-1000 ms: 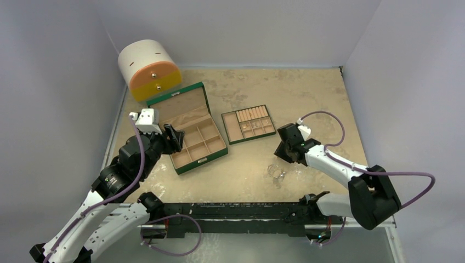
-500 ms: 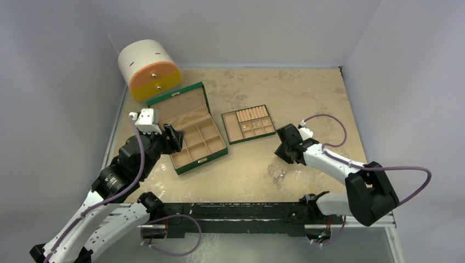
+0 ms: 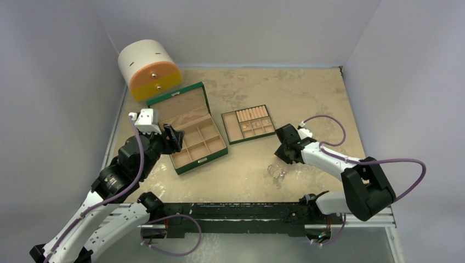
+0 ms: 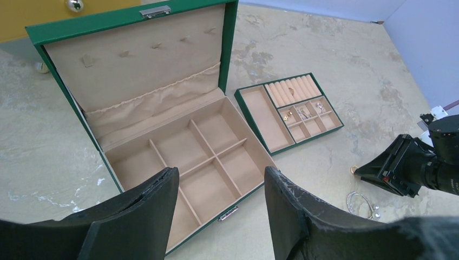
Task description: Organize the mixed jewelry
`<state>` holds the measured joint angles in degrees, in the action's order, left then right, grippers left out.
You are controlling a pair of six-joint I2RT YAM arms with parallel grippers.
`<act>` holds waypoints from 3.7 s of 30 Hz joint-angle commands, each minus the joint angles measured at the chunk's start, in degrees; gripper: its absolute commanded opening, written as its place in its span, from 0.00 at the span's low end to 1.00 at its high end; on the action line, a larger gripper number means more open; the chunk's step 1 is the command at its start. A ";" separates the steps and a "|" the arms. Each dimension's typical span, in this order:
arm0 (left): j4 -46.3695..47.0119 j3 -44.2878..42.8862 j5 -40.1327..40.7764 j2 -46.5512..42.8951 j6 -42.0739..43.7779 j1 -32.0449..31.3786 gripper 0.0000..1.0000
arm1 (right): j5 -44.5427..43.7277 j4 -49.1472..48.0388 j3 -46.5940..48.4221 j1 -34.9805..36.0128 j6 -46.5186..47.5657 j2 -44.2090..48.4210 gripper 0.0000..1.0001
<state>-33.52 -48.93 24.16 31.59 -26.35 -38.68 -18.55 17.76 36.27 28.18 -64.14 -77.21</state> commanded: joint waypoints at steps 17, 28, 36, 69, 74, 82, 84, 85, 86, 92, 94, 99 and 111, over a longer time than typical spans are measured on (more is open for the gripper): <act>2.76 -0.03 -0.26 -0.23 0.68 0.27 0.59 | -1.59 0.74 1.13 0.16 -0.15 0.42 0.00; 3.01 0.15 -1.75 -0.32 0.09 0.26 0.59 | 4.06 -11.45 -2.10 0.18 16.69 7.00 0.00; 5.28 0.84 -11.98 1.39 -0.95 0.25 0.59 | 18.25 -17.23 -1.14 0.38 34.48 11.09 0.00; 23.18 15.62 -39.04 12.38 -16.63 -8.70 0.44 | 47.42 -1.96 20.23 23.14 46.55 0.55 0.00; 22.75 15.61 -38.04 13.70 -16.38 -10.91 0.42 | 48.89 -1.86 20.91 23.23 45.32 0.67 0.00; 21.60 15.22 -35.54 14.96 -15.85 -13.40 0.37 | 50.22 -1.85 20.97 23.23 44.81 1.27 0.00; 21.57 15.20 -35.44 15.12 -15.84 -13.65 0.36 | 50.27 -1.89 20.87 23.22 44.72 1.27 0.00; 21.56 15.25 -35.42 15.17 -15.88 -13.70 0.35 | 50.27 -1.98 20.90 23.23 44.65 1.27 0.00; 21.56 15.19 -35.41 15.32 -15.84 -13.82 0.34 | 50.34 -2.06 20.86 23.23 44.58 1.23 0.00; 21.56 15.16 -35.32 16.16 -15.71 -14.27 0.28 | 50.20 -2.54 20.81 23.23 44.36 1.45 0.00; 21.61 15.15 -35.18 16.45 -15.67 -14.39 0.25 | 50.26 -2.48 20.70 23.27 44.37 1.36 0.00; 21.56 14.94 -35.15 16.85 -15.58 -14.50 0.08 | 50.19 -2.64 20.27 23.32 44.36 1.44 0.00; 23.55 15.15 -35.58 15.91 -16.50 -14.50 0.00 | 48.37 -4.29 18.38 23.32 44.66 6.26 0.21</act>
<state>-13.02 -33.08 -11.57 48.36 -42.48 -53.01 29.54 16.27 54.72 51.11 -19.49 -75.75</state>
